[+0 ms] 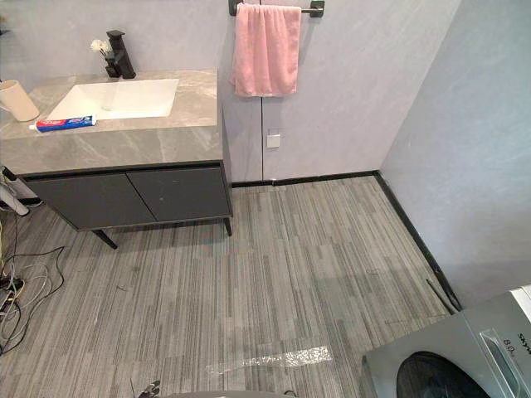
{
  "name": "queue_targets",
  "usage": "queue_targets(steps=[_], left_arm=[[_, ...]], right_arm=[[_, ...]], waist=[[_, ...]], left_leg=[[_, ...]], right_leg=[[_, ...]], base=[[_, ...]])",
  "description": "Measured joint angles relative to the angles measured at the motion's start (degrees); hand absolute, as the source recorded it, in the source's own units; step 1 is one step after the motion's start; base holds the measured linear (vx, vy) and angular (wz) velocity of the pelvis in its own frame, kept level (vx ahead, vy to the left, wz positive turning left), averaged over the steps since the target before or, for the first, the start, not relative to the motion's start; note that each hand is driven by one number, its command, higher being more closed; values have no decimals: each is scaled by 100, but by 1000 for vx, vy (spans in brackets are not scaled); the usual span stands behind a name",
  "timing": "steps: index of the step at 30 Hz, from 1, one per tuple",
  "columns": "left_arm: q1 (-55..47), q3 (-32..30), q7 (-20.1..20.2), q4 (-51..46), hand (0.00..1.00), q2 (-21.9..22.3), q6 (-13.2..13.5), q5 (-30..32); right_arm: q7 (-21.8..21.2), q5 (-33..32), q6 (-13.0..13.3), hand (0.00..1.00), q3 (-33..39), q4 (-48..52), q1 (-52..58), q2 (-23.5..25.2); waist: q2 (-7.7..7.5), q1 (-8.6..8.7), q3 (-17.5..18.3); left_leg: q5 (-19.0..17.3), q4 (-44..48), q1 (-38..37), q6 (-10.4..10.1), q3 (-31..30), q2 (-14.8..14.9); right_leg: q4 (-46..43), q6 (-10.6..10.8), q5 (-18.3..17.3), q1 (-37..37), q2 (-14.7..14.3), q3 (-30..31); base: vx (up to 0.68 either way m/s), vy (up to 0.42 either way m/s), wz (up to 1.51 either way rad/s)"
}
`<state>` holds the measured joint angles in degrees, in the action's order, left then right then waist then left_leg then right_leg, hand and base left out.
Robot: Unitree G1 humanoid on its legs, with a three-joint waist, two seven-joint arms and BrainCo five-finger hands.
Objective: Organize washtable
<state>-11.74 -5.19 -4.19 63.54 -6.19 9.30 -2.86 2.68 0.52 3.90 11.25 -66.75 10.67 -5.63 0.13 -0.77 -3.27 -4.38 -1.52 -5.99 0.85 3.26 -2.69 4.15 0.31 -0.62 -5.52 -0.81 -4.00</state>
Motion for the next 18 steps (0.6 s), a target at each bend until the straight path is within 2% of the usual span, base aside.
queue_targets(steps=[18], left_arm=[[49,2,3,6,0,-2,-1,1]], right_arm=[[19,-1,3,0,81,6,-15,19]], waist=[[-1,-3,-85]], left_leg=[[-2,-16,-64,-2,26,18]], right_leg=[[6,4,-2,-49,-17,22]], base=[[-2,-1,0]])
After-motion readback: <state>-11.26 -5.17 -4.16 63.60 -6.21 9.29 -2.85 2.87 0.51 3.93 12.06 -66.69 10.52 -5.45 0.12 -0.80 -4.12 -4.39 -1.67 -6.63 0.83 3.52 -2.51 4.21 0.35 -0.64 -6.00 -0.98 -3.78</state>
